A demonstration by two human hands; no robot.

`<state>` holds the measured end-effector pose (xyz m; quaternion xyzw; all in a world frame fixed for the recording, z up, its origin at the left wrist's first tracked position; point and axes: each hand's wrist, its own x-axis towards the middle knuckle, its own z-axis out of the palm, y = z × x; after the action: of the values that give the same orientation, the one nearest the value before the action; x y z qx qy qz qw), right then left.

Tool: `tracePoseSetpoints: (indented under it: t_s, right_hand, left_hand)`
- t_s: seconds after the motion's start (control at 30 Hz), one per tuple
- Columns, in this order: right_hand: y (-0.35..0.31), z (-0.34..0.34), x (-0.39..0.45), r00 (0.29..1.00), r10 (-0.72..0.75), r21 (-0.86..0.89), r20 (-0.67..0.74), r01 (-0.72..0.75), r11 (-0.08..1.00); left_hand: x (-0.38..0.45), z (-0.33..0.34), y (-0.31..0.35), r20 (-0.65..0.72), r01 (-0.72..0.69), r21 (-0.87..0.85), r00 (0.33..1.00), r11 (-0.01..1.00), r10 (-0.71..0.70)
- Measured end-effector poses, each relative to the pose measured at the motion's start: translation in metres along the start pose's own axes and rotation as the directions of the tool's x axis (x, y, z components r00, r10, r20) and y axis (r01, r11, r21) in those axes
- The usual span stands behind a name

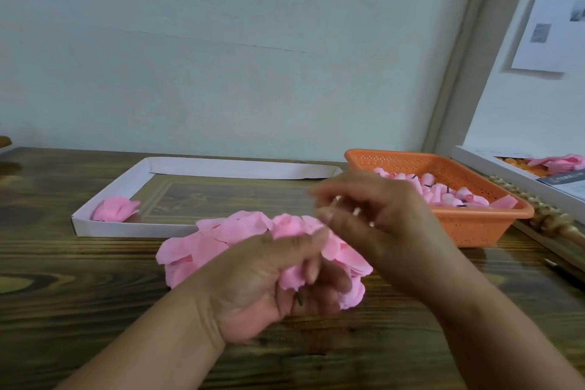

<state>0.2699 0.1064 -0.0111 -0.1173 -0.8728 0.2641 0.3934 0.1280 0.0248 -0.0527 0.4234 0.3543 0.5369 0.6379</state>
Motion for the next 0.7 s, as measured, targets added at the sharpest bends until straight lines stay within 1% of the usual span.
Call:
tracePoseSetpoints:
  t_s: [0.03, 0.07, 0.1, 0.17, 0.23, 0.3, 0.37, 0.43, 0.53, 0.57, 0.6, 0.63, 0.67, 0.7]
  right_hand:
    - [0.001, 0.005, -0.008, 0.98, -0.064, -0.115, -0.19, 0.043, 0.992]
    - [0.0, 0.012, -0.017, 0.937, -0.119, -0.164, -0.328, 0.068, 0.984]
    - [-0.001, 0.021, -0.026, 0.9, -0.163, -0.18, -0.403, 0.097, 0.979]
    - [0.002, 0.038, -0.04, 0.87, -0.253, -0.214, -0.424, 0.175, 0.961]
    - [0.007, 0.05, -0.046, 0.865, -0.291, -0.296, -0.408, 0.176, 0.939]
    - [0.01, 0.059, -0.046, 0.877, -0.282, -0.351, -0.39, 0.142, 0.925]
    - [0.011, 0.067, -0.044, 0.876, -0.28, -0.385, -0.393, 0.12, 0.915]
    - [0.009, 0.073, -0.042, 0.868, -0.247, -0.37, -0.431, 0.08, 0.926]
    - [0.008, 0.08, -0.039, 0.859, -0.218, -0.35, -0.463, 0.048, 0.936]
    - [0.007, 0.084, -0.04, 0.86, -0.187, -0.312, -0.474, 0.034, 0.949]
    - [0.005, 0.086, -0.041, 0.865, -0.118, -0.227, -0.488, 0.005, 0.974]
    - [0.003, 0.087, -0.043, 0.868, -0.006, -0.079, -0.496, -0.038, 0.996]
    - [0.001, 0.087, -0.044, 0.866, 0.143, 0.119, -0.478, -0.098, 0.988]
    - [-0.001, 0.088, -0.046, 0.856, 0.302, 0.335, -0.419, -0.164, 0.928]
  left_hand:
    - [0.002, 0.002, 0.002, -0.091, -0.018, -0.029, 0.996, 0.999, 0.015]
    - [0.002, 0.004, 0.003, -0.173, -0.04, -0.046, 0.984, 0.998, 0.032]
    - [0.004, 0.006, 0.004, -0.243, -0.062, -0.046, 0.969, 0.997, 0.049]
    - [0.005, 0.011, 0.006, -0.342, -0.095, -0.064, 0.937, 0.993, 0.068]
    - [0.007, 0.016, 0.007, -0.371, -0.112, -0.14, 0.927, 0.984, 0.053]
    - [0.008, 0.021, 0.009, -0.399, -0.135, -0.224, 0.916, 0.965, 0.035]
    - [0.011, 0.025, 0.008, -0.445, -0.158, -0.272, 0.895, 0.949, 0.022]
    - [0.012, 0.028, 0.003, -0.475, -0.163, -0.257, 0.879, 0.953, 0.022]
    - [0.011, 0.028, -0.003, -0.486, -0.19, -0.237, 0.873, 0.953, 0.054]
    - [0.01, 0.027, -0.005, -0.491, -0.203, -0.228, 0.868, 0.952, 0.068]
    - [0.008, 0.026, -0.006, -0.495, -0.208, -0.209, 0.865, 0.956, 0.08]
    - [0.006, 0.025, -0.008, -0.491, -0.206, -0.184, 0.866, 0.961, 0.091]
    - [0.005, 0.024, -0.01, -0.481, -0.201, -0.164, 0.871, 0.966, 0.099]
    - [0.003, 0.022, -0.012, -0.468, -0.195, -0.152, 0.878, 0.969, 0.103]
